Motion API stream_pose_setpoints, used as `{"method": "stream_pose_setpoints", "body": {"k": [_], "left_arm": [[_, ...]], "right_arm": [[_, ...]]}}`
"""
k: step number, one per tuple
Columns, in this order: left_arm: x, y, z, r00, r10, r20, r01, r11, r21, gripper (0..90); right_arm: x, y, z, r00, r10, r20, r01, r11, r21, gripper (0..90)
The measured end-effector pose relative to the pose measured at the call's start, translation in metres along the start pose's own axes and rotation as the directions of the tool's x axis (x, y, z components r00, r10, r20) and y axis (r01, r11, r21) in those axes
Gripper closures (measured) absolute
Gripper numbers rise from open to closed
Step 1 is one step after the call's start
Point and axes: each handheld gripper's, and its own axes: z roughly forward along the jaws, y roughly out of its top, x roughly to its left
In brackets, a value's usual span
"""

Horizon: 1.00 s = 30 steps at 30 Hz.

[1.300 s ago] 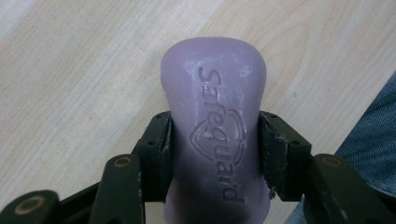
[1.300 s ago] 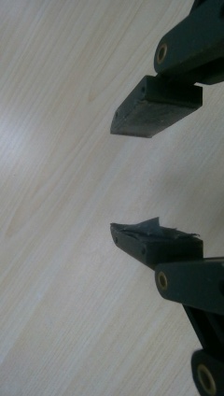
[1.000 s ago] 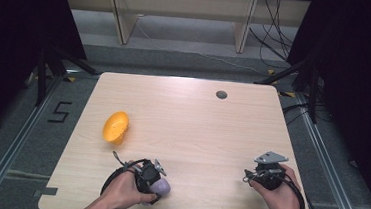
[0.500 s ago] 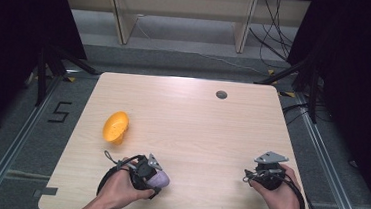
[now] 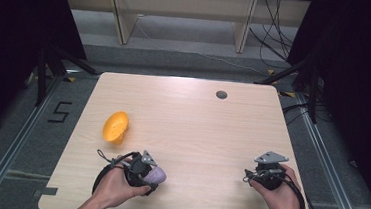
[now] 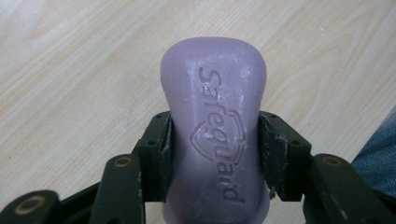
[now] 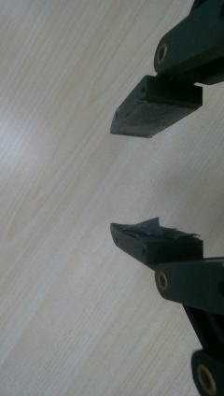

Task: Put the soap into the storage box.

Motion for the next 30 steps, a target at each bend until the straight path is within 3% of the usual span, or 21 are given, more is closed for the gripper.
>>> {"method": "stream_pose_setpoints", "body": {"k": [1,13,23,28,30], "left_arm": [[0.002,0.000,-0.001,0.9999,0.016,0.007,-0.016,0.9999,0.006,48.8],[0.011,0.001,-0.009,0.9989,-0.038,-0.028,0.037,0.9989,-0.027,48.8],[0.017,0.002,-0.012,0.9973,-0.050,-0.053,0.047,0.9975,-0.053,48.8],[0.020,0.003,-0.015,0.9980,-0.040,-0.049,0.038,0.9984,-0.042,48.8],[0.021,0.003,-0.015,0.9968,-0.059,-0.055,0.055,0.9966,-0.061,48.8]], "right_arm": [[0.000,0.000,0.000,1.0000,0.000,0.000,0.000,1.000,0.000,45.2],[0.000,0.000,0.000,1.0000,0.000,0.000,0.000,1.000,-0.001,45.2],[0.000,0.000,-0.001,1.0000,-0.001,0.003,0.001,1.000,0.001,45.2],[0.000,0.000,0.000,1.0000,0.000,0.002,0.000,1.000,0.002,45.2],[0.000,0.000,0.000,1.0000,0.002,0.001,-0.002,1.000,0.000,45.2]]}}
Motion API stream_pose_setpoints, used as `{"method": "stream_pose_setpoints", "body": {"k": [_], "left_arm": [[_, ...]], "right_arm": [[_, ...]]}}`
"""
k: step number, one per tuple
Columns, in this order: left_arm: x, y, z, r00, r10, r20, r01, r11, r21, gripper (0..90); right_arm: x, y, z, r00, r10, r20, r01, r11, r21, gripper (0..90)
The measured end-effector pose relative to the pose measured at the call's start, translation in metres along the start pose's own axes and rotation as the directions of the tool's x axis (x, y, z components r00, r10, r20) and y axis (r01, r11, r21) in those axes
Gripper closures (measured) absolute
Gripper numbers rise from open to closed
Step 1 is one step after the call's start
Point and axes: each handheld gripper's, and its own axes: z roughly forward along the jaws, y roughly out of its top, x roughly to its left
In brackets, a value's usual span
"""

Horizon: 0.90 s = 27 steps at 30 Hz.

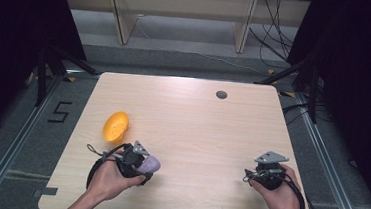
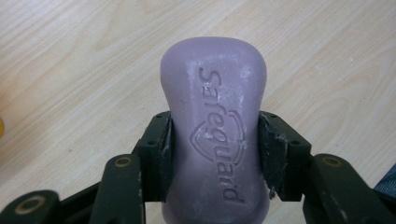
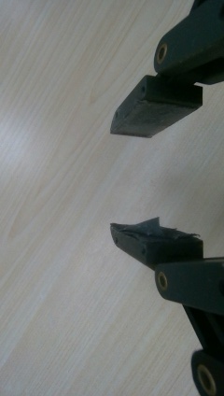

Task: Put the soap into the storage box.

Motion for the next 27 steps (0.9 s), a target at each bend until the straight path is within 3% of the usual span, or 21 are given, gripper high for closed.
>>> {"method": "stream_pose_setpoints", "body": {"k": [4,6,8,12,27], "left_arm": [[0.005,0.001,-0.003,1.0000,-0.003,-0.008,0.003,1.0000,-0.004,48.8],[0.007,0.002,-0.004,0.9996,-0.027,-0.010,0.027,0.9995,-0.016,48.9],[0.011,0.003,-0.006,0.9996,-0.020,-0.018,0.020,0.9997,-0.017,48.9],[0.014,0.004,-0.008,0.9987,-0.047,-0.021,0.047,0.9986,-0.024,48.8],[0.030,0.006,-0.015,0.9958,-0.079,-0.045,0.078,0.9964,-0.035,48.9]], "right_arm": [[0.001,0.000,0.000,1.0000,0.003,-0.001,-0.003,1.000,-0.002,45.1],[0.001,0.000,0.000,1.0000,0.001,0.001,-0.001,1.000,-0.001,45.1],[0.001,0.000,0.000,1.0000,0.000,0.000,0.000,1.000,0.000,45.1],[0.000,0.000,0.000,1.0000,0.002,0.000,-0.002,1.000,0.000,45.1],[0.000,0.000,-0.001,1.0000,-0.002,0.002,0.002,1.000,-0.001,45.1]]}}
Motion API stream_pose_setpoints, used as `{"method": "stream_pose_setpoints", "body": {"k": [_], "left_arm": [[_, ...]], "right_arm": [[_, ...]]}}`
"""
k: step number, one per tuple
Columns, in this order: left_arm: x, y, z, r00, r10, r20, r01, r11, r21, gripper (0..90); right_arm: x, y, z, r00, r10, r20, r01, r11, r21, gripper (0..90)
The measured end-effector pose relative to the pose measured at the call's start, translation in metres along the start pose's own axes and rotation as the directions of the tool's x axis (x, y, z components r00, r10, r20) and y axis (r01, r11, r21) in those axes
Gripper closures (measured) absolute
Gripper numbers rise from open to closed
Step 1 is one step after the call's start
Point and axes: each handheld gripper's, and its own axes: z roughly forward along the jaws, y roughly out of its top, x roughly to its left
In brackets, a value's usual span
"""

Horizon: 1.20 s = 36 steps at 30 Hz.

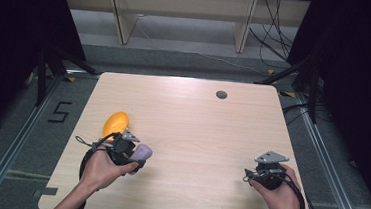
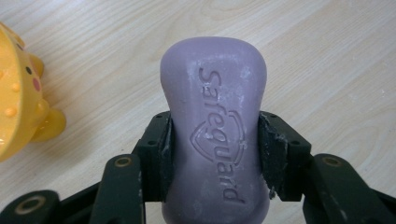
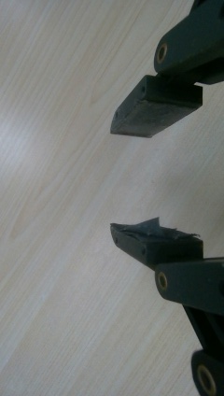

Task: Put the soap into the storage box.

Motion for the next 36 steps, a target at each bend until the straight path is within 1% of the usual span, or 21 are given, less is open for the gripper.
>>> {"method": "stream_pose_setpoints", "body": {"k": [1,2,6,7,8,10,11,12,13,16,20,22,23,24,25,27,30,33,34,35,36], "left_arm": [[0.000,0.000,0.000,0.9999,-0.012,-0.002,0.012,0.9999,-0.003,48.9],[0.001,0.000,-0.001,1.0000,-0.007,0.002,0.007,1.0000,0.001,48.9],[0.002,-0.001,-0.001,0.9997,-0.022,-0.001,0.022,0.9997,-0.013,48.8],[0.002,-0.001,-0.001,0.9997,-0.025,-0.003,0.025,0.9996,-0.017,48.9],[0.003,0.000,-0.001,0.9999,-0.017,-0.001,0.017,0.9997,-0.015,48.9],[0.004,0.000,-0.002,0.9996,-0.026,-0.006,0.026,0.9994,-0.022,48.9],[0.005,0.000,-0.003,0.9999,-0.014,-0.002,0.014,0.9998,-0.016,48.9],[0.005,0.000,-0.003,0.9995,-0.032,-0.005,0.032,0.9992,-0.023,48.9],[0.006,0.000,-0.003,0.9994,-0.035,-0.006,0.035,0.9990,-0.028,48.9],[0.008,0.000,-0.004,0.9995,-0.030,-0.009,0.030,0.9990,-0.033,48.9],[0.011,0.000,-0.006,0.9988,-0.048,-0.009,0.048,0.9982,-0.036,48.9],[0.013,0.000,-0.007,0.9983,-0.054,-0.018,0.054,0.9982,-0.027,48.9],[0.014,0.000,-0.008,0.9989,-0.045,-0.012,0.045,0.9986,-0.029,48.9],[0.014,0.000,-0.008,0.9984,-0.055,-0.012,0.054,0.9981,-0.030,48.9],[0.015,0.000,-0.008,0.9983,-0.054,-0.020,0.053,0.9981,-0.031,48.9],[0.016,0.000,-0.009,0.9983,-0.056,-0.015,0.055,0.9978,-0.037,48.9],[0.017,0.001,-0.010,0.9984,-0.054,-0.019,0.053,0.9982,-0.028,48.9],[0.018,0.000,-0.010,0.9977,-0.064,-0.022,0.063,0.9974,-0.035,48.9],[0.019,0.000,-0.011,0.9972,-0.069,-0.026,0.069,0.9971,-0.031,48.9],[0.020,0.000,-0.010,0.9976,-0.064,-0.027,0.063,0.9974,-0.036,48.9],[0.020,0.000,-0.010,0.9973,-0.068,-0.027,0.067,0.9971,-0.037,48.9]], "right_arm": [[0.000,0.000,0.000,1.0000,0.000,0.000,0.000,1.000,0.000,45.1],[0.000,0.000,0.000,1.0000,0.001,0.000,-0.001,1.000,-0.001,45.1],[0.000,0.000,0.000,1.0000,0.001,0.000,-0.001,1.000,-0.001,45.0],[-0.001,0.000,0.000,0.9999,-0.012,0.001,0.012,1.000,-0.005,45.0],[-0.001,0.000,0.000,0.9999,-0.011,0.001,0.011,1.000,-0.006,45.0],[-0.001,0.000,0.000,0.9999,-0.011,0.002,0.011,1.000,-0.007,45.0],[-0.001,-0.001,0.000,0.9999,-0.014,0.003,0.014,1.000,-0.007,45.0],[-0.001,0.000,0.000,1.0000,-0.003,-0.001,0.003,1.000,-0.003,45.0],[0.000,0.000,-0.001,0.9999,0.011,0.000,-0.011,1.000,-0.004,45.0],[-0.002,0.000,0.000,0.9997,-0.023,0.010,0.023,1.000,-0.021,45.0],[-0.001,0.000,0.000,1.0000,0.001,0.003,-0.001,1.000,-0.009,45.0],[-0.002,0.000,0.000,0.9998,-0.015,0.009,0.016,1.000,-0.017,44.9],[-0.001,0.000,-0.001,1.0000,0.004,0.005,-0.004,1.000,-0.010,44.8],[-0.002,0.000,0.000,1.0000,0.002,0.006,-0.002,1.000,-0.008,44.5],[-0.002,0.000,0.000,1.0000,0.004,0.006,-0.003,1.000,-0.006,44.5],[-0.002,-0.001,0.000,0.9999,-0.005,0.010,0.006,1.000,-0.014,44.3],[-0.002,-0.001,0.000,0.9999,0.004,0.010,-0.003,1.000,-0.009,44.1],[-0.002,0.000,0.000,0.9999,0.003,0.010,-0.003,1.000,-0.003,44.0],[-0.001,0.000,-0.001,0.9997,0.023,0.006,-0.023,1.000,0.002,44.0],[-0.001,0.000,-0.001,0.9997,0.022,0.006,-0.022,1.000,0.003,44.0],[-0.002,-0.001,0.000,0.9999,0.005,0.011,-0.004,1.000,-0.009,44.0]]}}
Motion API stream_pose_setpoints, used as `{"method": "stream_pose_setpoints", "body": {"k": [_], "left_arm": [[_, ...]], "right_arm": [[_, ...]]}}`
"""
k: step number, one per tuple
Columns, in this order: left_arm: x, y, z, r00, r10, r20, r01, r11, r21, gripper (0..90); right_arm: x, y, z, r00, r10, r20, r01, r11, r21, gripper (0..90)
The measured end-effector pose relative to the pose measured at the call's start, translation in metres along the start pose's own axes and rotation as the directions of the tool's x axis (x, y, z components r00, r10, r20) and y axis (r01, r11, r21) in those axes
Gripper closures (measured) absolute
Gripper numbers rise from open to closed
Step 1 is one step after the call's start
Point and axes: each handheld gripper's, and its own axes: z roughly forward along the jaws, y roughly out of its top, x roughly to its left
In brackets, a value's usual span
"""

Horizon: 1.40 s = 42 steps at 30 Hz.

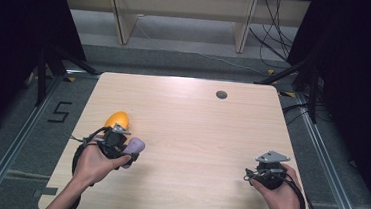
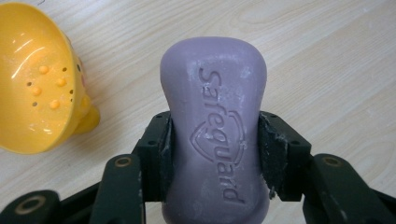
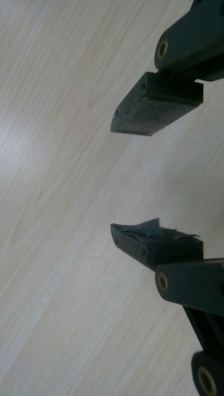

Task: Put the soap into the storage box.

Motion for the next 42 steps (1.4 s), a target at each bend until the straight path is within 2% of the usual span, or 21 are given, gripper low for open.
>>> {"method": "stream_pose_setpoints", "body": {"k": [2,5,6,7,8,16,19,20,21,29,30,32,33,34,37,38,39,42], "left_arm": [[0.001,-0.001,0.000,0.9999,-0.011,-0.005,0.011,0.9999,-0.011,48.9],[0.004,0.000,-0.001,0.9999,0.002,-0.011,-0.002,1.0000,0.009,48.9],[0.004,-0.001,0.000,0.9998,-0.011,-0.015,0.011,0.9999,-0.006,48.9],[0.005,0.000,-0.002,0.9999,-0.001,-0.017,0.001,1.0000,0.004,48.9],[0.006,-0.001,-0.001,0.9998,-0.004,-0.021,0.004,1.0000,-0.008,48.9],[0.011,0.000,-0.004,0.9996,-0.014,-0.024,0.014,0.9999,0.000,48.9],[0.013,0.000,-0.005,0.9994,-0.022,-0.026,0.022,0.9998,-0.003,48.9],[0.013,-0.001,-0.004,0.9991,-0.027,-0.034,0.026,0.9994,-0.022,48.9],[0.015,0.000,-0.006,0.9994,-0.025,-0.025,0.025,0.9997,-0.001,48.9],[0.020,0.000,-0.007,0.9978,-0.052,-0.041,0.051,0.9986,-0.015,48.9],[0.021,0.000,-0.008,0.9979,-0.048,-0.042,0.048,0.9988,-0.006,48.9],[0.022,0.000,-0.008,0.9980,-0.048,-0.042,0.047,0.9988,-0.011,48.9],[0.023,0.000,-0.008,0.9964,-0.066,-0.053,0.065,0.9976,-0.023,48.9],[0.023,-0.001,-0.007,0.9964,-0.067,-0.053,0.065,0.9972,-0.038,48.9],[0.026,0.000,-0.009,0.9958,-0.073,-0.055,0.073,0.9973,-0.012,48.9],[0.026,0.000,-0.009,0.9958,-0.073,-0.055,0.073,0.9973,-0.012,48.9],[0.027,0.000,-0.008,0.9944,-0.076,-0.074,0.075,0.9971,-0.018,48.9],[0.030,0.000,-0.008,0.9937,-0.086,-0.072,0.085,0.9963,-0.012,48.9]], "right_arm": [[0.000,0.000,0.000,1.0000,-0.001,0.000,0.001,1.000,0.000,44.0],[0.000,0.000,0.000,1.0000,-0.001,-0.001,0.001,1.000,0.004,44.0],[0.000,0.000,0.000,1.0000,-0.001,-0.001,0.001,1.000,0.007,44.0],[0.000,0.000,0.000,1.0000,-0.002,-0.001,0.002,1.000,0.006,44.0],[0.000,0.000,0.000,1.0000,-0.001,-0.001,0.001,1.000,0.006,44.0],[0.000,0.000,0.000,1.0000,0.000,0.000,0.000,1.000,0.002,44.0],[0.000,0.000,0.000,1.0000,-0.002,0.000,0.002,1.000,0.006,43.9],[0.000,0.000,0.000,1.0000,-0.001,0.000,0.001,1.000,0.006,43.9],[0.000,0.000,0.000,1.0000,-0.002,0.002,0.002,1.000,0.005,43.9],[0.000,0.000,0.000,1.0000,-0.003,0.002,0.003,1.000,0.004,44.0],[0.000,0.000,0.000,1.0000,-0.003,0.000,0.003,1.000,0.005,43.9],[0.000,0.000,0.000,1.0000,-0.005,0.002,0.005,1.000,0.003,43.9],[-0.001,0.001,0.000,0.9999,-0.011,0.003,0.011,1.000,-0.001,43.9],[-0.001,0.001,0.000,1.0000,-0.009,0.003,0.009,1.000,0.000,43.9],[-0.001,0.000,0.000,0.9999,-0.010,0.003,0.010,1.000,0.000,43.9],[-0.001,0.000,0.000,0.9999,-0.010,0.003,0.010,1.000,0.000,43.9],[-0.001,0.001,0.000,0.9999,-0.012,0.003,0.012,1.000,-0.001,43.9],[-0.001,0.000,0.000,0.9999,-0.010,0.004,0.010,1.000,-0.005,43.9]]}}
